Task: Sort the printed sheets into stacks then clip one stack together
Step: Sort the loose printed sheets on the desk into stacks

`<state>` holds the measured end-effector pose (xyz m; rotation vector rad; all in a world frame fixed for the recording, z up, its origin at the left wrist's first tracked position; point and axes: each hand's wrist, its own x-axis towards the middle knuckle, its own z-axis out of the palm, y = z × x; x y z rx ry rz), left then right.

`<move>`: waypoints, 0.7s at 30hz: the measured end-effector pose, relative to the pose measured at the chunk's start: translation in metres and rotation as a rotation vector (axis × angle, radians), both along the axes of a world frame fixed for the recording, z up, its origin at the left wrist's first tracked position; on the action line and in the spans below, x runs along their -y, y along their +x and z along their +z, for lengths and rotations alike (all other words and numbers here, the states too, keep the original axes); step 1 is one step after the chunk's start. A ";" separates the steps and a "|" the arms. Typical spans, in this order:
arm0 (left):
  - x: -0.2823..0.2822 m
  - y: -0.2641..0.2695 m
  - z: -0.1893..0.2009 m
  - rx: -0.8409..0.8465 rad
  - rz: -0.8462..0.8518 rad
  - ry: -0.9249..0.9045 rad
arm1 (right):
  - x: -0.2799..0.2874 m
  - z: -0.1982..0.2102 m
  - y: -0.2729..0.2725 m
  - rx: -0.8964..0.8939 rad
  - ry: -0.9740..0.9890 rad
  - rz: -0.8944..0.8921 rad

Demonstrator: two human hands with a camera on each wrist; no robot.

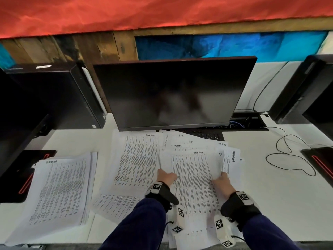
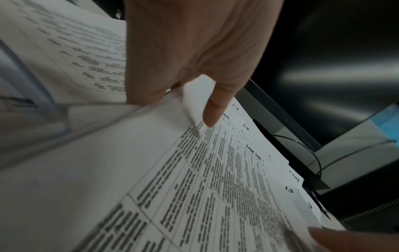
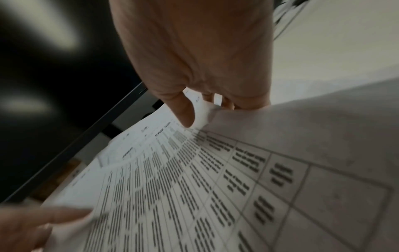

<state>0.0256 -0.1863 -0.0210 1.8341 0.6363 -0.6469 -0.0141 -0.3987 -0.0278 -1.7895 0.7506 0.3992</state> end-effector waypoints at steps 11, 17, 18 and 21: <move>-0.024 -0.010 0.101 0.626 -0.163 -0.103 | 0.005 0.044 0.004 0.238 0.361 -0.114; -0.046 -0.004 0.124 0.644 0.099 -0.359 | -0.004 0.112 0.027 0.392 0.693 0.066; -0.044 -0.005 0.124 0.693 0.137 -0.322 | -0.008 0.117 0.032 0.413 0.722 0.048; -0.027 -0.014 0.130 0.844 0.218 -0.210 | -0.025 0.133 0.037 0.511 0.738 -0.009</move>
